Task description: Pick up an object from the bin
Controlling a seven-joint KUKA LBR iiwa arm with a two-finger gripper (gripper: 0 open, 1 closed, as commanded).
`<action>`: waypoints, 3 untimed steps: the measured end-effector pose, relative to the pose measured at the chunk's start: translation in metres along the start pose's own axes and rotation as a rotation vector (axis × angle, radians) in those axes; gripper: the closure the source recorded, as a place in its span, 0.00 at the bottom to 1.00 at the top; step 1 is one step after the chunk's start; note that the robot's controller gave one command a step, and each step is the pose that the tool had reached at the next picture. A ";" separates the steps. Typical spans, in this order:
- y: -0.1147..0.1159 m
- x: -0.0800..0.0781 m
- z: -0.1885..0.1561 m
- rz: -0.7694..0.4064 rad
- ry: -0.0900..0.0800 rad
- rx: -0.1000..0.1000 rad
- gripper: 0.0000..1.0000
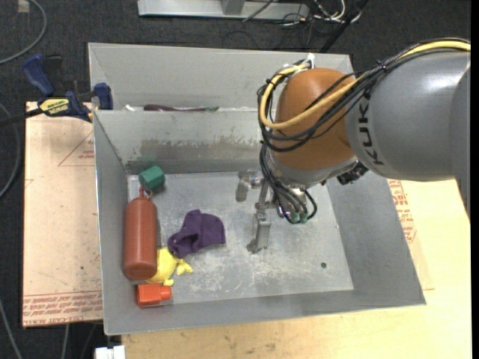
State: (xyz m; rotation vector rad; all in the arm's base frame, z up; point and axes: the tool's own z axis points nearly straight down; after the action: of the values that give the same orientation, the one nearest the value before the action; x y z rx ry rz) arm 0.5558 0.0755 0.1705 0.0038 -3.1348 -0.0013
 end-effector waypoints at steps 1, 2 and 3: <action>0.000 -0.002 -0.005 0.002 -0.008 -0.001 0.00; 0.012 -0.008 0.014 -0.029 -0.017 0.001 0.00; 0.057 -0.012 0.038 -0.025 -0.007 -0.002 0.00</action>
Offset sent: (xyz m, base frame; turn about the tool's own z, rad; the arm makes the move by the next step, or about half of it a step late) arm 0.0152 0.0648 -0.1005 -0.1558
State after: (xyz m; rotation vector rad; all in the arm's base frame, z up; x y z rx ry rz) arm 0.5677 0.1323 0.1323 0.0432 -3.1410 -0.0039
